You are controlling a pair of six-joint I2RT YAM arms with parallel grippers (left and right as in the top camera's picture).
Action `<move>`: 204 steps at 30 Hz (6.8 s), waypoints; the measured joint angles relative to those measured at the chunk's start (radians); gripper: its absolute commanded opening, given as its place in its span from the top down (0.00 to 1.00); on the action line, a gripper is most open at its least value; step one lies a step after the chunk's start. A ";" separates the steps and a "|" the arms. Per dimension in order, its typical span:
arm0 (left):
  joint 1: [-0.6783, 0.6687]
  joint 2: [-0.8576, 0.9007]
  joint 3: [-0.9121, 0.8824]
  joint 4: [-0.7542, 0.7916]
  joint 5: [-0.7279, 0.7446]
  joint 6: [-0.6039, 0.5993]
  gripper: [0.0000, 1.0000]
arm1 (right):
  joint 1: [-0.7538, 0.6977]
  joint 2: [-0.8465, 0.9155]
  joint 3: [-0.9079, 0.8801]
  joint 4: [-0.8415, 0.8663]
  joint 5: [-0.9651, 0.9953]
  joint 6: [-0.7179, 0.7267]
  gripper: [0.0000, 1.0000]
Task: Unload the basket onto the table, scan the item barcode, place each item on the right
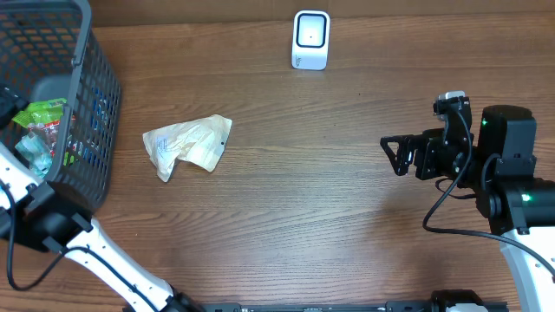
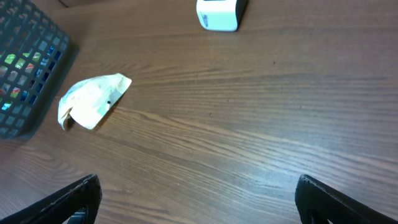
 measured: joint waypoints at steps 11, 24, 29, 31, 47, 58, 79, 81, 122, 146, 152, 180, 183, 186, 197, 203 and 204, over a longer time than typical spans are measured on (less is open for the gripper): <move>-0.041 0.179 -0.010 0.097 0.015 0.005 0.11 | 0.000 0.000 0.000 -0.023 0.000 0.018 0.00; -0.165 0.233 -0.010 0.186 -0.043 0.029 0.16 | 0.000 0.000 0.000 -0.024 -0.001 0.048 0.00; -0.175 0.260 -0.011 0.180 -0.069 0.029 0.19 | 0.000 0.000 0.000 -0.025 -0.001 0.055 0.00; -0.175 0.261 -0.010 0.175 -0.075 0.025 0.25 | 0.000 0.000 0.000 -0.028 -0.001 0.055 0.00; -0.175 0.268 0.017 0.077 -0.099 0.023 0.96 | 0.000 0.001 0.000 -0.042 -0.001 0.055 0.00; -0.177 0.278 0.350 -0.104 -0.089 0.006 0.96 | 0.000 0.001 0.000 -0.044 -0.001 0.055 0.00; -0.183 0.189 0.296 -0.041 0.007 0.113 0.30 | 0.000 0.001 0.000 -0.050 -0.017 0.055 0.00; -0.184 0.224 0.288 -0.032 0.011 0.113 0.25 | 0.000 0.001 0.000 -0.050 -0.020 0.055 0.00; -0.181 0.183 0.353 -0.101 0.071 0.074 0.11 | 0.000 0.001 0.000 -0.053 -0.026 0.078 0.00; -0.103 -0.479 0.277 0.435 0.114 0.086 0.16 | 0.000 0.001 0.000 -0.085 -0.031 0.080 0.00; 0.005 -0.453 0.017 0.593 0.084 0.006 0.11 | 0.000 0.001 0.000 -0.087 -0.039 0.081 0.00; -0.157 0.082 -0.128 0.508 0.003 0.069 0.00 | 0.000 0.001 0.000 -0.123 -0.043 0.081 0.00; -0.156 0.119 -0.128 0.499 -0.010 0.061 0.00 | 0.000 0.001 0.000 -0.129 -0.043 0.081 0.00; -0.156 0.155 -0.128 0.491 -0.017 0.055 0.00 | 0.000 0.001 0.000 -0.129 -0.043 0.081 0.00; -0.158 0.224 -0.126 0.424 -0.021 0.051 0.00 | 0.000 0.001 0.000 -0.129 -0.043 0.081 0.00; -0.166 0.235 -0.114 0.340 -0.021 0.047 0.43 | 0.000 0.001 0.000 -0.129 -0.043 0.080 0.00; -0.168 0.237 -0.111 0.318 -0.020 0.050 0.57 | 0.000 0.001 0.000 -0.130 -0.043 0.081 0.00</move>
